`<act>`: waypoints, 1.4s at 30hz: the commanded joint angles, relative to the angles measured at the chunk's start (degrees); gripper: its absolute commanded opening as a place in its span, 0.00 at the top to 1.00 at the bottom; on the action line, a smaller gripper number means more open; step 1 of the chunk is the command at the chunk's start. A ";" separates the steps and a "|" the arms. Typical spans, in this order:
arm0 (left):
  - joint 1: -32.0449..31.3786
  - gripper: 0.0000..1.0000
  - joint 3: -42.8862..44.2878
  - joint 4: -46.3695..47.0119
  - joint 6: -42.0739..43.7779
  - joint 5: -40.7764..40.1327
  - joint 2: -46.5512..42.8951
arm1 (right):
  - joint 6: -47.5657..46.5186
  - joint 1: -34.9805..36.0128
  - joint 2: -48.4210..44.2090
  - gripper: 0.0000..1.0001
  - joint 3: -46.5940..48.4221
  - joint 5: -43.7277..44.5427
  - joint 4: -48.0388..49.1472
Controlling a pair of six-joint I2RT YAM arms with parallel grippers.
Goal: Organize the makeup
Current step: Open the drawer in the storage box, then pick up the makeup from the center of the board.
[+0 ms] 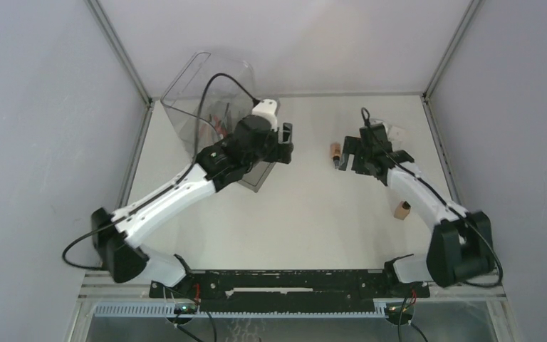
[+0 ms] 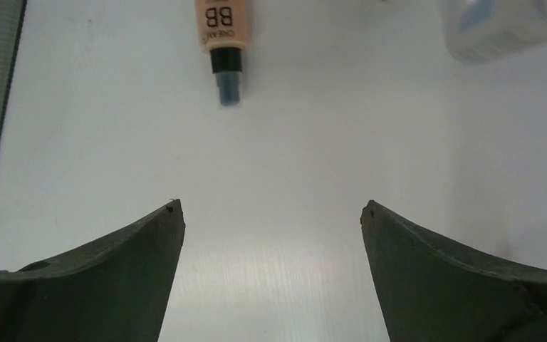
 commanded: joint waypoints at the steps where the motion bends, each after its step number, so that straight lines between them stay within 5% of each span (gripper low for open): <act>1: 0.33 0.16 -8.44 3.43 4.33 -2.82 -12.47 | -4.42 1.85 11.35 0.00 7.55 -1.25 6.14; 10: 0.41 0.15 -22.10 0.28 1.08 -14.28 -30.03 | -4.42 1.50 38.29 0.09 27.89 -1.14 3.28; 17: 0.37 0.14 -25.34 -2.39 -1.34 -20.25 -37.08 | -4.10 1.06 44.43 0.23 31.10 -2.26 5.82; 20: 0.40 0.14 -25.40 -2.95 -1.50 -22.08 -37.97 | -4.19 0.87 44.84 0.33 31.89 -2.75 5.67; 26: 0.41 0.14 -24.85 -2.84 -1.97 -23.42 -38.35 | -4.88 0.52 42.86 0.75 31.29 -5.16 6.08; 29: 0.41 0.14 -24.84 -2.82 -1.75 -24.73 -38.80 | -4.13 1.18 38.38 0.87 28.67 -6.96 7.10; 36: 1.72 0.12 -24.89 -5.86 -6.00 -31.63 -38.38 | 6.27 6.33 26.04 0.93 23.05 -19.81 13.75; 42: 2.95 0.12 -25.70 -7.22 -8.23 -31.36 -40.95 | 19.94 13.52 29.55 0.93 24.34 -23.40 25.89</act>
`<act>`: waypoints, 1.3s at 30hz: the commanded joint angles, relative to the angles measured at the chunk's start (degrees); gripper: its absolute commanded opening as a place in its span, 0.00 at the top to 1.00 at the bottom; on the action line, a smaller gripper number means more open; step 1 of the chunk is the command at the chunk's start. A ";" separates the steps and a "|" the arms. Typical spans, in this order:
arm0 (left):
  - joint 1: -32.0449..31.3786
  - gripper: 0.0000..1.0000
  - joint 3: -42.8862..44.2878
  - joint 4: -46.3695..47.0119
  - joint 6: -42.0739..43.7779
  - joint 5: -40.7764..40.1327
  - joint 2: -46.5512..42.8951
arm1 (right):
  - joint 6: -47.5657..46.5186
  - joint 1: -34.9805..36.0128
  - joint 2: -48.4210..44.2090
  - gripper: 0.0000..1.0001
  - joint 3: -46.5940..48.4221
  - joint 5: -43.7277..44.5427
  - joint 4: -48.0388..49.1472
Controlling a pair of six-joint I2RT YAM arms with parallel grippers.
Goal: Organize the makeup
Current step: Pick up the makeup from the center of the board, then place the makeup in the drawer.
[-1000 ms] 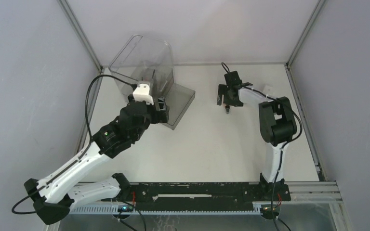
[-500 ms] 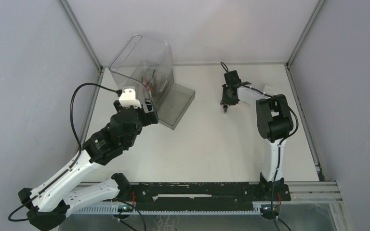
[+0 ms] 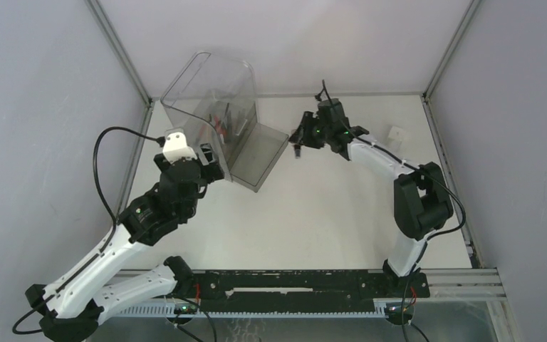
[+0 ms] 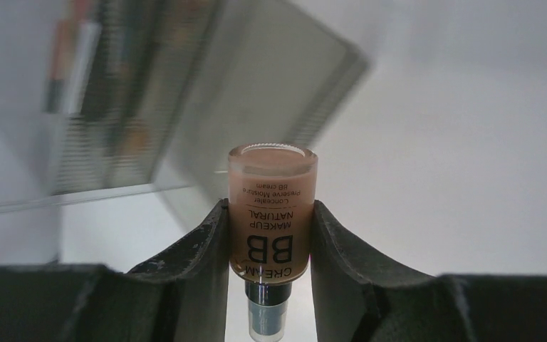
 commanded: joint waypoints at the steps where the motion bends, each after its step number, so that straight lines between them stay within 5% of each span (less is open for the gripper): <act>1: 0.87 0.11 -1.28 -1.36 -3.48 -2.49 -3.19 | 12.13 4.92 4.34 0.93 3.65 -4.82 11.95; 8: 1.00 0.10 -2.51 -3.87 -5.60 -2.99 -7.36 | 18.03 9.49 18.83 0.87 16.84 -6.80 13.58; 10: 1.00 0.10 -2.70 -4.28 -6.11 -3.20 -8.24 | 18.66 10.34 21.32 0.68 18.71 -6.99 13.56; 13: 1.06 0.10 -2.88 -4.36 -6.22 -3.29 -8.76 | 17.54 10.88 21.87 0.23 19.92 -8.03 13.29; 15: 1.03 0.10 -2.87 -4.11 -6.05 -3.37 -8.60 | 15.72 10.77 20.01 0.07 19.00 -8.04 12.97; 21: 1.07 0.09 -2.55 -2.81 -5.26 -2.73 -6.82 | 6.11 6.49 6.61 0.03 9.58 -4.21 8.40; 26: 1.11 0.09 -3.35 0.37 -4.75 -1.16 -5.58 | -8.37 0.66 -8.16 0.00 2.37 17.65 -2.97; 30: 1.06 0.09 -3.55 2.66 -4.54 0.60 -3.25 | -10.98 -7.32 -11.94 0.00 -0.05 26.95 -9.04; 35: 1.11 0.09 -2.47 3.36 -4.55 2.18 -0.76 | -8.89 -17.97 -9.06 0.00 0.29 21.40 -13.19; 39: 1.08 0.09 -2.23 3.39 -4.42 2.16 -0.97 | -12.88 -20.09 -2.85 0.00 4.35 19.39 -16.52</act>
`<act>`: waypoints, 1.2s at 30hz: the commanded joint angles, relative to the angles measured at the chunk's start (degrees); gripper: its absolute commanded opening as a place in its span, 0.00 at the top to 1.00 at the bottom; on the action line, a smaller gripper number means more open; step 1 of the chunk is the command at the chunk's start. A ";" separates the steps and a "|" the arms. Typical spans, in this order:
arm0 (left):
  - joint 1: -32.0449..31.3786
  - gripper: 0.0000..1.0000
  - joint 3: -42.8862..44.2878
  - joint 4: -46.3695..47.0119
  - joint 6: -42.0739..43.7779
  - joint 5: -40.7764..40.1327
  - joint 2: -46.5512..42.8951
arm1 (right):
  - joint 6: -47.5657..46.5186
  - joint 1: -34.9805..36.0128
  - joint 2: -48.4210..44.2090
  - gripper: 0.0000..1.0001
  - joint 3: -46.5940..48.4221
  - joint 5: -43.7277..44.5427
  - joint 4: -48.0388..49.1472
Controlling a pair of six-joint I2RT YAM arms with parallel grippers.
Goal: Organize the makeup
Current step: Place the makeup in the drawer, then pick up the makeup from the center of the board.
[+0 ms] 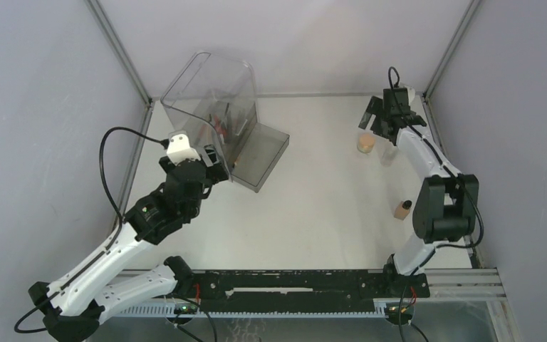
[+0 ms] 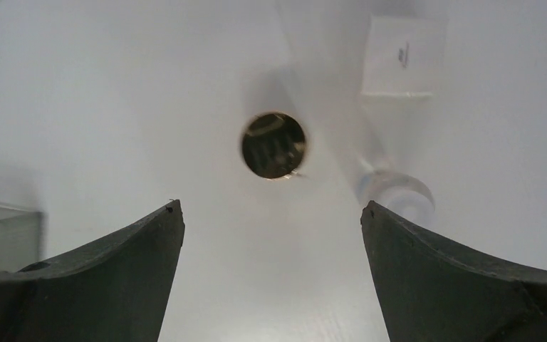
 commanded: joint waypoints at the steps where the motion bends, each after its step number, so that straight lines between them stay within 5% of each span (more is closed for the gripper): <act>1: 0.27 0.09 0.29 2.56 0.17 0.32 -1.14 | -5.60 0.37 6.32 0.00 3.73 -0.27 -6.64; 21: 0.34 0.09 1.10 0.95 0.44 -0.25 -1.38 | -9.63 1.19 28.90 0.02 20.52 4.17 -10.55; 28: 0.32 0.09 1.06 0.28 -0.07 -0.47 -1.67 | -8.72 1.70 28.25 0.18 19.27 1.27 -8.58; 36: 0.38 0.09 -0.58 1.70 -0.42 -0.49 -4.20 | -8.67 3.21 24.63 0.52 16.86 -0.51 -4.87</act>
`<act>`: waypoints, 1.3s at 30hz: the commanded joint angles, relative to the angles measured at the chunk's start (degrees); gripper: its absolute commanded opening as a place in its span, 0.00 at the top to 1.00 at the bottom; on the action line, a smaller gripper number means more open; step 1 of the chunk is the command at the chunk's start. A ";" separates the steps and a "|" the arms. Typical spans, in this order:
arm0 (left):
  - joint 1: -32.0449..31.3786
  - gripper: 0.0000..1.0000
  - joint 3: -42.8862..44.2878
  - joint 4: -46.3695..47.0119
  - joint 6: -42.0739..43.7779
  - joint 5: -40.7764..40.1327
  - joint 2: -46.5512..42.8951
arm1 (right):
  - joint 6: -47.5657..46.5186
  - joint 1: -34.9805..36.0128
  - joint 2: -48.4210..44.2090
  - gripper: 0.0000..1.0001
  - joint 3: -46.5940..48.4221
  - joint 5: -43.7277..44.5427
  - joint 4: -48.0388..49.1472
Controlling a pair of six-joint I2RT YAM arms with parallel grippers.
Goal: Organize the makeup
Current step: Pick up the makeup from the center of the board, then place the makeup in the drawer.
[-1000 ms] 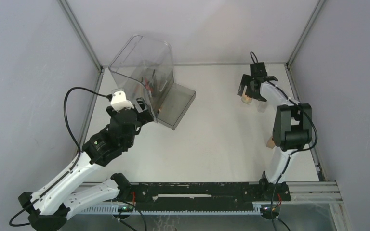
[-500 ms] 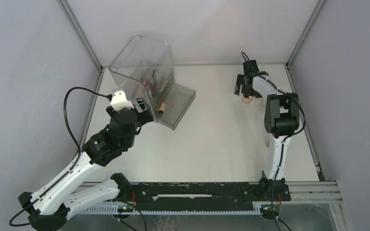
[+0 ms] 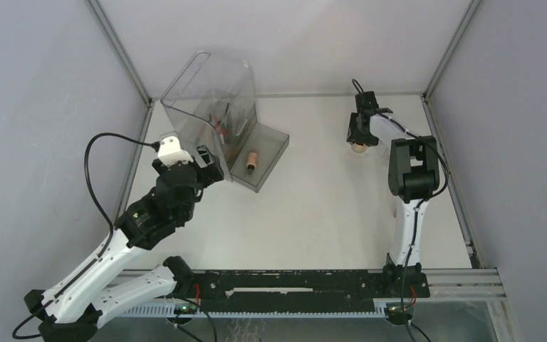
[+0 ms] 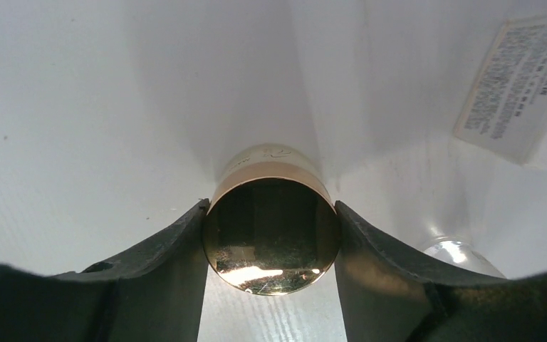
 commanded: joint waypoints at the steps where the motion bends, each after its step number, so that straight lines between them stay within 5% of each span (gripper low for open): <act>1: 0.27 0.09 -0.68 1.86 -0.42 -0.85 -1.91 | -0.04 1.39 -5.30 0.56 -0.05 -1.89 3.02; 6: 0.25 0.09 -1.03 1.40 -0.70 -1.17 -2.12 | 0.32 4.75 -10.02 0.66 -2.87 -5.27 4.47; 16: 0.32 0.09 -2.61 1.30 -1.22 -1.69 -4.39 | 5.39 18.86 -17.95 0.66 -6.22 -15.14 11.57; 30: 0.32 0.09 -4.02 -3.58 -2.88 -5.12 -10.79 | 9.16 27.40 6.71 0.62 23.76 -13.55 4.63; 33: 0.32 0.09 -4.13 -4.19 -2.97 -5.64 -11.68 | 9.78 27.62 9.85 0.51 28.55 -13.51 3.50; 36: 0.32 0.09 -3.96 -4.60 -2.93 -5.94 -11.82 | 9.83 27.95 11.64 0.21 31.60 -13.23 2.10; 39: 0.32 0.09 -3.89 -4.56 -2.88 -5.90 -11.52 | 8.72 28.24 11.02 0.09 32.50 -12.45 1.00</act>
